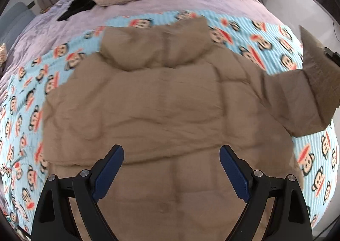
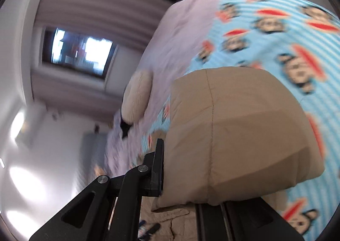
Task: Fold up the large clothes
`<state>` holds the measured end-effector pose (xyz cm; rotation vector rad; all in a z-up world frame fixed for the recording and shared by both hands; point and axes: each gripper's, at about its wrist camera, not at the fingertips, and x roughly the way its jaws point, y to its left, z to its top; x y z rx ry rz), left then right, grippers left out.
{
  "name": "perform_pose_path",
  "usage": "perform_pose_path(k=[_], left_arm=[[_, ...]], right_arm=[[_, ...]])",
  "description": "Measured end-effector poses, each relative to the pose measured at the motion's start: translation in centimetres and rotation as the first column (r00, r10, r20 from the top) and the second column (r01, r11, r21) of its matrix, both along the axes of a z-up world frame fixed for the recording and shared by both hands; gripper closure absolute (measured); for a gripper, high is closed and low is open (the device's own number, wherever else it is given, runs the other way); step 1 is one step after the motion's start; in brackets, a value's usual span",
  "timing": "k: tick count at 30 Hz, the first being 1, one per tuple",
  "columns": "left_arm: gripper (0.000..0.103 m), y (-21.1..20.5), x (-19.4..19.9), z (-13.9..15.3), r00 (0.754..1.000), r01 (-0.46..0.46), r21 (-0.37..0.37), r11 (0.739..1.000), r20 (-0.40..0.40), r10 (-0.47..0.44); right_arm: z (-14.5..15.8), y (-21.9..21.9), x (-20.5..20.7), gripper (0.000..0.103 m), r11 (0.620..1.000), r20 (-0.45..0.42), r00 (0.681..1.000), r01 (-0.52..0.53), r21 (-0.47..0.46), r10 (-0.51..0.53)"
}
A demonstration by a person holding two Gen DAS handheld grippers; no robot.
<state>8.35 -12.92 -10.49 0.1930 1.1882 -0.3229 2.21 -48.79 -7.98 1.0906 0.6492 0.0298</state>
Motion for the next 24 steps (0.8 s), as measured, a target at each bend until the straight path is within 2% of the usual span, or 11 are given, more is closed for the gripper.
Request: perform_pose_path(k=[3, 7, 9, 12, 15, 17, 18, 20, 21, 22, 24], left_arm=[[0.011, 3.1, 1.8, 0.3, 0.999, -0.029, -0.011, 1.000, 0.032, 0.029], [0.011, 6.4, 3.6, -0.3, 0.997, -0.047, -0.018, 0.999, 0.066, 0.048], [0.011, 7.5, 4.0, -0.9, 0.996, -0.055, -0.017, 0.998, 0.067, 0.056], [0.011, 8.6, 4.6, -2.1, 0.996, -0.075, -0.019, 0.997, 0.050, 0.076], [0.011, 8.9, 5.0, -3.3, 0.994, -0.104, -0.032, 0.994, 0.021, 0.104], [0.011, 8.8, 5.2, -4.0, 0.993, -0.116, -0.045, 0.992, 0.002, 0.116], [0.011, 8.7, 5.2, -4.3, 0.993, -0.119, -0.052, 0.992, -0.006, 0.119], [0.011, 8.8, 5.5, -4.4, 0.992, -0.124, -0.076, 0.989, -0.016, 0.123], [0.011, 8.9, 5.6, -4.5, 0.992, -0.128, -0.091, 0.988, -0.021, 0.126], [0.011, 9.1, 5.8, -4.4, 0.991, -0.132, -0.107, 0.985, -0.027, 0.130], [0.011, 9.6, 6.2, -4.2, 0.991, -0.137, -0.134, 0.982, -0.027, 0.134]], right_arm=[[0.3, 6.0, 3.6, 0.095, 0.989, -0.022, 0.994, -0.112, -0.095, 0.110], [-2.0, 13.9, 7.4, 0.095, 0.952, -0.111, 0.967, -0.248, -0.181, 0.231], [-4.2, 17.1, 9.2, 0.095, 0.927, -0.173, 0.948, -0.302, -0.224, 0.268], [-7.2, 19.6, 9.9, 0.095, 0.904, -0.248, 0.927, -0.342, -0.256, 0.280], [-10.1, 19.7, 9.9, 0.094, 0.915, -0.316, 0.914, -0.333, -0.227, 0.254], [-10.6, 19.6, 9.5, 0.093, 0.927, -0.336, 0.911, -0.317, -0.201, 0.239], [-10.5, 19.5, 9.3, 0.089, 0.933, -0.347, 0.907, -0.313, -0.178, 0.238], [-9.7, 18.9, 8.5, 0.069, 0.949, -0.361, 0.905, -0.289, -0.128, 0.226], [-9.1, 18.3, 7.5, 0.046, 0.960, -0.345, 0.916, -0.255, -0.112, 0.203], [-8.5, 17.7, 6.8, 0.034, 0.970, -0.322, 0.932, -0.211, -0.118, 0.164], [-7.5, 16.8, 5.9, 0.034, 0.981, -0.287, 0.953, -0.142, -0.135, 0.098]])
